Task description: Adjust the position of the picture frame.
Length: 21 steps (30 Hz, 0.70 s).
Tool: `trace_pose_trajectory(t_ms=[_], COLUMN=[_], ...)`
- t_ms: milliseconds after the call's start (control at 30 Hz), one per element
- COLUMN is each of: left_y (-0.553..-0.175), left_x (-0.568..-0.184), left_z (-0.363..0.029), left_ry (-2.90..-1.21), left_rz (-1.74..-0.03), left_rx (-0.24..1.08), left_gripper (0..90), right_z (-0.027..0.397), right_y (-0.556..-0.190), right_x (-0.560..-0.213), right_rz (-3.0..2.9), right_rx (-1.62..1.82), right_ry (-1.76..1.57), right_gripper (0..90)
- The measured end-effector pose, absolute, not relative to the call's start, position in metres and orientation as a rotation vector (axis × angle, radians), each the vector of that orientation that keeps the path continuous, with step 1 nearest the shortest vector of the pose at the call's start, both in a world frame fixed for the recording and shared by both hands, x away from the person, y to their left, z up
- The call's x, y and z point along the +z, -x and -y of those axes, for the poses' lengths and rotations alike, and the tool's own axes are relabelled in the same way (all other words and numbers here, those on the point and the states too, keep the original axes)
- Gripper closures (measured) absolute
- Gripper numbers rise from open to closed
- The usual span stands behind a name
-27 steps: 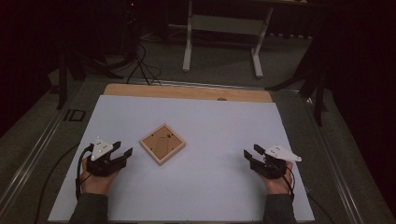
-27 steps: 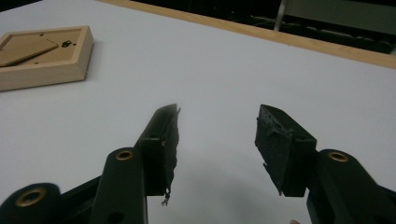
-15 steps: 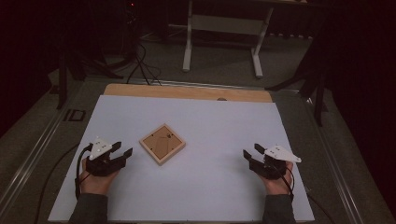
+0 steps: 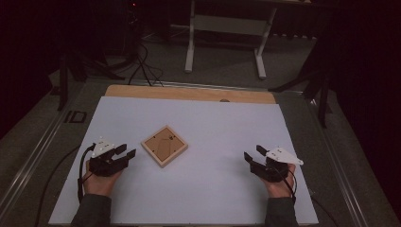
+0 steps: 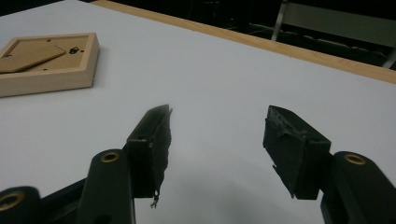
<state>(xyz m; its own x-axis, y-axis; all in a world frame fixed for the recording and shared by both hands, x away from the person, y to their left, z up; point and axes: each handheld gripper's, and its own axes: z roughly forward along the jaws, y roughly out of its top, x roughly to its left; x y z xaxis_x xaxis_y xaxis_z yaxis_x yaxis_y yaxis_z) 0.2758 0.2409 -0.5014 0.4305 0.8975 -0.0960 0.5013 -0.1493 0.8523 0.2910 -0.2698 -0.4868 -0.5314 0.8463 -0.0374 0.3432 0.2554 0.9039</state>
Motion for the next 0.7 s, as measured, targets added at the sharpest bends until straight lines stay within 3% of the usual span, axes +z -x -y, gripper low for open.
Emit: trace_pose_trajectory(t_ms=[700], left_y=[-0.304], left_x=[-0.499], left_z=[-0.23], left_ry=[-1.835], left_rz=[-1.254], left_rx=[0.58], left_gripper=[64.5], right_z=[0.272], right_y=[-0.286], right_x=[-0.481], right_rz=[-1.949], right_rx=[1.247], right_ry=[-1.081], right_gripper=[40.8])
